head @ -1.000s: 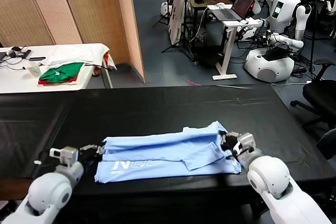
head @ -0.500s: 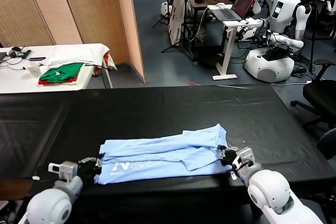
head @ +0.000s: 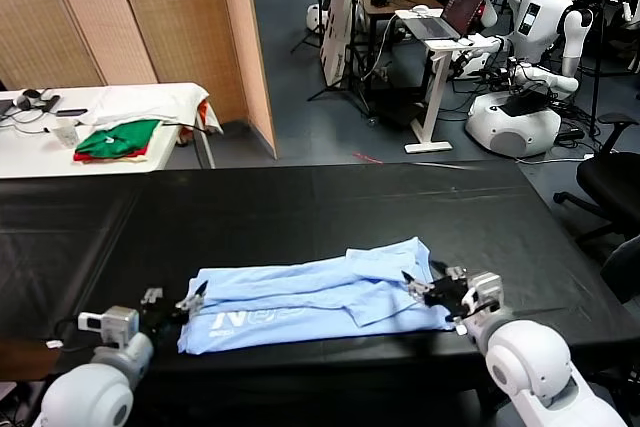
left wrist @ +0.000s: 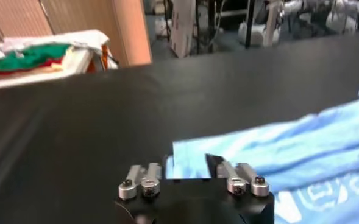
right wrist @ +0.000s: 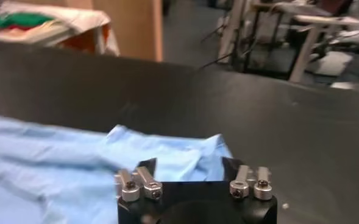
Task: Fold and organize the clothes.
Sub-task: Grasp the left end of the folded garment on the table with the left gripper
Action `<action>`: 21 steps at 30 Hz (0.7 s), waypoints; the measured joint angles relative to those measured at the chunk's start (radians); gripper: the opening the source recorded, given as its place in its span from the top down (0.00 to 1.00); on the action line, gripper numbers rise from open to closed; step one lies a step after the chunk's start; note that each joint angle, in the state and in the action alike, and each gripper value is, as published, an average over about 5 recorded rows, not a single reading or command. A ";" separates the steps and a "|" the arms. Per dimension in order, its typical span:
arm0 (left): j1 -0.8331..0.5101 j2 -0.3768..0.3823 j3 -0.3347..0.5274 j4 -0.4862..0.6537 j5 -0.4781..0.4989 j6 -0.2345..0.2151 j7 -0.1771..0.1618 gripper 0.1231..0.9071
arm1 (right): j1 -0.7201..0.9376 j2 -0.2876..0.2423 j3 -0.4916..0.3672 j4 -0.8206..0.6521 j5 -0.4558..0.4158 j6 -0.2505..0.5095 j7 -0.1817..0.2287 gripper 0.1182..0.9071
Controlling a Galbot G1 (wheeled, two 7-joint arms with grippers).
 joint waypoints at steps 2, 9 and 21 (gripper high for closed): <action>-0.024 -0.006 0.007 0.022 -0.015 -0.002 -0.001 0.00 | 0.032 0.026 -0.014 -0.039 -0.004 0.025 0.019 0.00; -0.095 -0.035 0.050 0.107 -0.098 0.010 0.003 0.00 | 0.132 0.106 -0.063 -0.166 -0.031 0.058 0.061 0.00; -0.124 -0.042 0.073 0.177 -0.131 0.029 0.009 0.00 | 0.196 0.173 -0.095 -0.305 -0.046 0.059 0.067 0.12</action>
